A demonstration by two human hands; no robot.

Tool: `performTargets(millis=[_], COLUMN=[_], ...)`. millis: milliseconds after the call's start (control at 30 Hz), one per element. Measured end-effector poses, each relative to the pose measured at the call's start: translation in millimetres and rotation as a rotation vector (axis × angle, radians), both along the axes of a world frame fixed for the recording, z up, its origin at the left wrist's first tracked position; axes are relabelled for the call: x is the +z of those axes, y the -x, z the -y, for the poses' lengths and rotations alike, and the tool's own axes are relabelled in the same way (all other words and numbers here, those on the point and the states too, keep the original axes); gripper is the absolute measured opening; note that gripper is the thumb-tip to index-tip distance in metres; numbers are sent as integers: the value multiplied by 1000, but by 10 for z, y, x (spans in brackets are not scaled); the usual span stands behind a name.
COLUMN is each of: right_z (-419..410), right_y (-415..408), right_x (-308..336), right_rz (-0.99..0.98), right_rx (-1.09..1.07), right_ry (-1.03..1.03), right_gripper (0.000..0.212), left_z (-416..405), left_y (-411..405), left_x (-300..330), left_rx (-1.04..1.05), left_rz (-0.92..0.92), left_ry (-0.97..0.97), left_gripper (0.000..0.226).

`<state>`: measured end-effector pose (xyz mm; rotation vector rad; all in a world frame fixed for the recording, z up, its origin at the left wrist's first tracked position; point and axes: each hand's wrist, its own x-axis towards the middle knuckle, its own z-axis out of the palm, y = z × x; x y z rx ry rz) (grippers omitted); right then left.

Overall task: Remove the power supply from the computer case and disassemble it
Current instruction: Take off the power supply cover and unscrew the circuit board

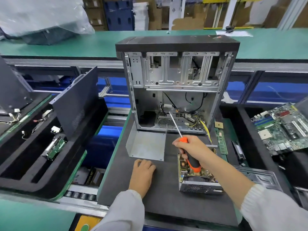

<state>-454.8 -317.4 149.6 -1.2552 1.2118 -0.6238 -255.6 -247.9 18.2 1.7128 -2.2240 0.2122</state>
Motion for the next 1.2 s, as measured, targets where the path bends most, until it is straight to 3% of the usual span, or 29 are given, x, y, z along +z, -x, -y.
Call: performTargets(millis=[133, 200, 367, 900, 1133, 1200], right_z=[11, 12, 29, 90, 84, 77], right_y=[28, 28, 55, 160, 471, 604], right_x=[-7, -1, -10, -129, 64, 107], right_rz=[5, 4, -5, -40, -360, -445], right_rx=[19, 30, 49, 93, 368, 383], right_ry=[9, 10, 8, -26, 76, 137], right_gripper=[13, 12, 13, 14, 8, 21], left_z=[124, 267, 544, -4, 18, 34], left_y=[14, 128, 260, -55, 106, 172], left_x=[94, 168, 87, 62, 149, 150], left_rx=[106, 182, 246, 250, 219, 206], left_rz=[-109, -170, -107, -130, -202, -151], left_ry=[-9, -103, -317, -344, -315, -346], left_gripper=[12, 14, 12, 8, 7, 7])
